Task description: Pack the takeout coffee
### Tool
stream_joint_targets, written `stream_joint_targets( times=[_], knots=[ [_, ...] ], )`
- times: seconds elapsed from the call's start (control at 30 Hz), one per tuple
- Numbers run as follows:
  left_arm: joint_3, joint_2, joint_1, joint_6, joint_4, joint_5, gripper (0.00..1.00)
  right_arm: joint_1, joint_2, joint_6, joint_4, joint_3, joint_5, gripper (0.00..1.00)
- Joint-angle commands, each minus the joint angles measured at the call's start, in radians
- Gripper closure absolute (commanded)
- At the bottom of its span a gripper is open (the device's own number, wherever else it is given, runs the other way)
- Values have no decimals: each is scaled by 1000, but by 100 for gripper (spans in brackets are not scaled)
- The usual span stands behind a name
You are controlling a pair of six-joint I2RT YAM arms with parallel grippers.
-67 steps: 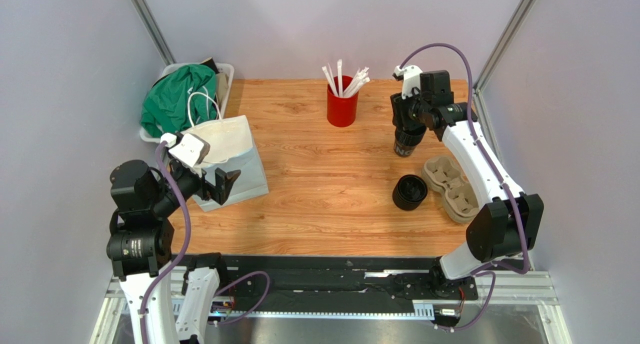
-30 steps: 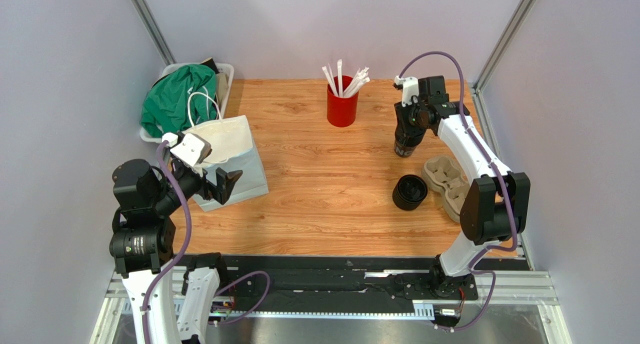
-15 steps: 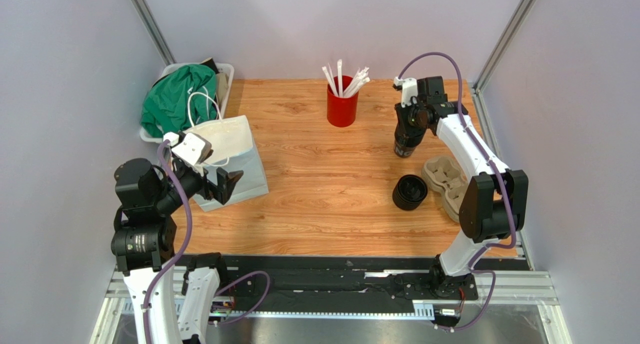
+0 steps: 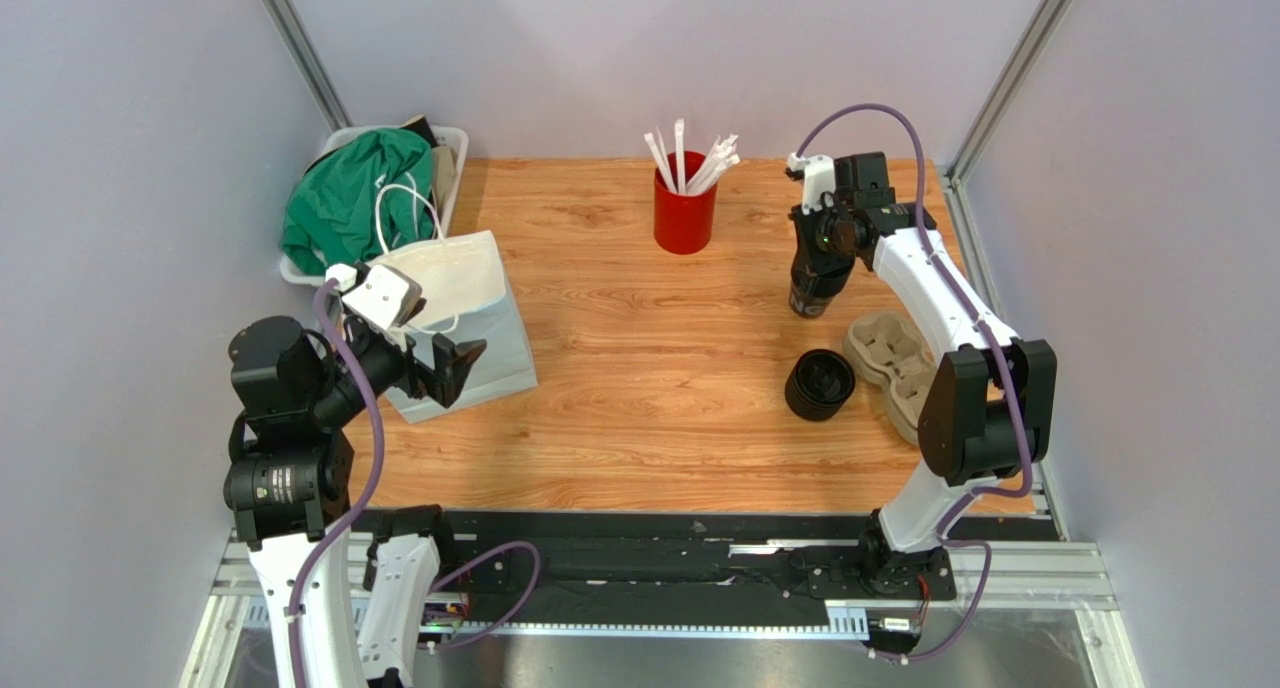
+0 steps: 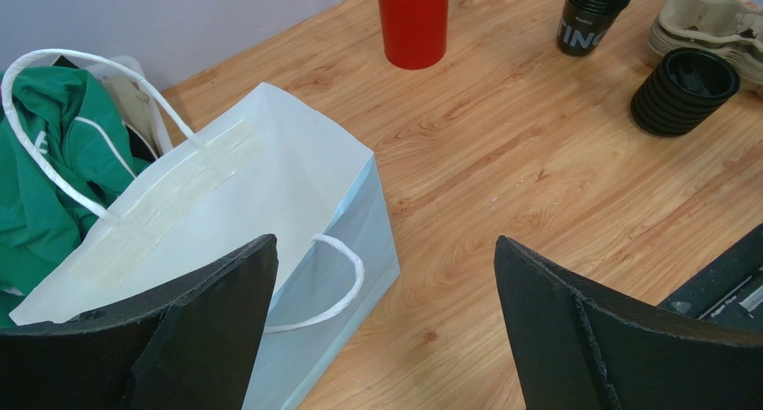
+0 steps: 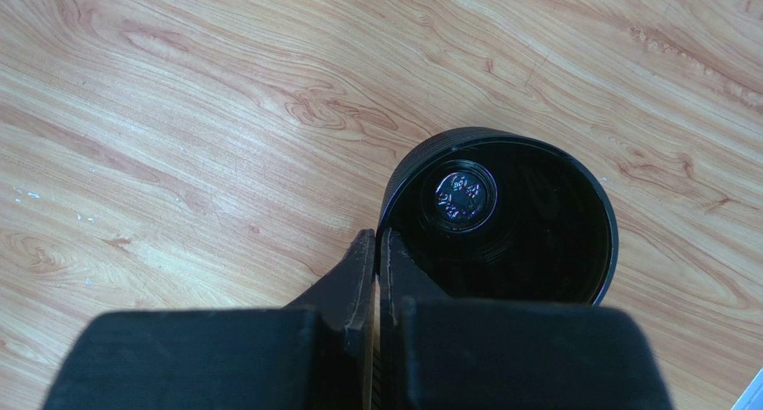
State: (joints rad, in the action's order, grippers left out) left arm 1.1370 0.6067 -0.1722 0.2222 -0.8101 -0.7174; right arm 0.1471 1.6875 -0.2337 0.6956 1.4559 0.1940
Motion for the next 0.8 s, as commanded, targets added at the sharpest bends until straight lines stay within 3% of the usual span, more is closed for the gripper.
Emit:
stream_joint_targets(
  times=[0.0,0.77],
  knots=[
    [-3,-4,-10,-15,34,-24,1,0,-26,2,-33,37,-4,100],
    [-10,-8,-18,-23,42,-28,1,40,-114,-33,-93,6,-119,100]
  ],
)
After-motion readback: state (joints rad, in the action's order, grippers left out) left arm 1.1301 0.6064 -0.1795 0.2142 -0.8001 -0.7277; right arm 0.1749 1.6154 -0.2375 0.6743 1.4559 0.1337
